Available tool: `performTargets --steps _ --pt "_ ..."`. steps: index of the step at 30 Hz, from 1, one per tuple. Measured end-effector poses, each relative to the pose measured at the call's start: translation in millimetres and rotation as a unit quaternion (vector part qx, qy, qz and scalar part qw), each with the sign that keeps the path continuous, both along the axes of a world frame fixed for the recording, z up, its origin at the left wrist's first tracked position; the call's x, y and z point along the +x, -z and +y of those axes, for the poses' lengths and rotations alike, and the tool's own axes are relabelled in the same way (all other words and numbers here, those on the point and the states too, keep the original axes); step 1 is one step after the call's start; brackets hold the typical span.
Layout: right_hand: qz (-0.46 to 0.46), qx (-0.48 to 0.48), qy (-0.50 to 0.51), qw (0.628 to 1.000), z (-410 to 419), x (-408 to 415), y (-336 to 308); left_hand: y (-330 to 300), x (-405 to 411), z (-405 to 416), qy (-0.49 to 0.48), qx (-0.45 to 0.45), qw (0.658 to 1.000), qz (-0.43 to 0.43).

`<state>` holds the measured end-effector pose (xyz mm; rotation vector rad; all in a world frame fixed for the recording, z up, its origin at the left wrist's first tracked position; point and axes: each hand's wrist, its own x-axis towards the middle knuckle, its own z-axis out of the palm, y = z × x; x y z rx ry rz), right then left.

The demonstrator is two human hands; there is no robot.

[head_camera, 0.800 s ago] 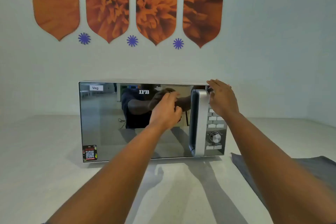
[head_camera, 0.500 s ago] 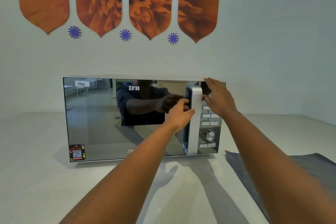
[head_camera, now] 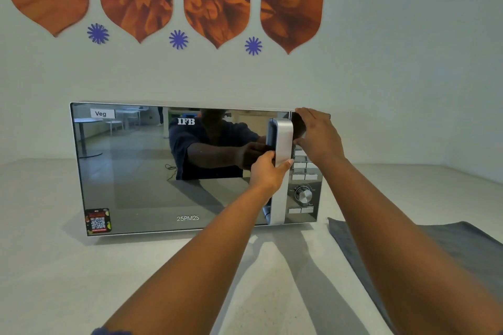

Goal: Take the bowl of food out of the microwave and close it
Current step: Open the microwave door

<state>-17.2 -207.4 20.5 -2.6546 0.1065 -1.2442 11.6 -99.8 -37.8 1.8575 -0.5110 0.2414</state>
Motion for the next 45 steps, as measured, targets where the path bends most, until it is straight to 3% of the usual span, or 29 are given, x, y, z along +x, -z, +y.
performTargets --steps 29,36,45 --pt "0.02 -0.015 0.003 1.0 -0.1 2.9 6.7 5.5 6.7 -7.1 -0.092 -0.008 0.994 -0.055" --pt "0.007 -0.044 0.015 0.999 -4.0 5.6 -16.9 5.7 9.6 -4.7 -0.048 0.006 0.996 -0.071" --pt "0.005 -0.057 0.033 0.998 -4.4 10.9 -22.0 5.2 1.8 -18.1 0.041 -0.092 0.994 0.036"
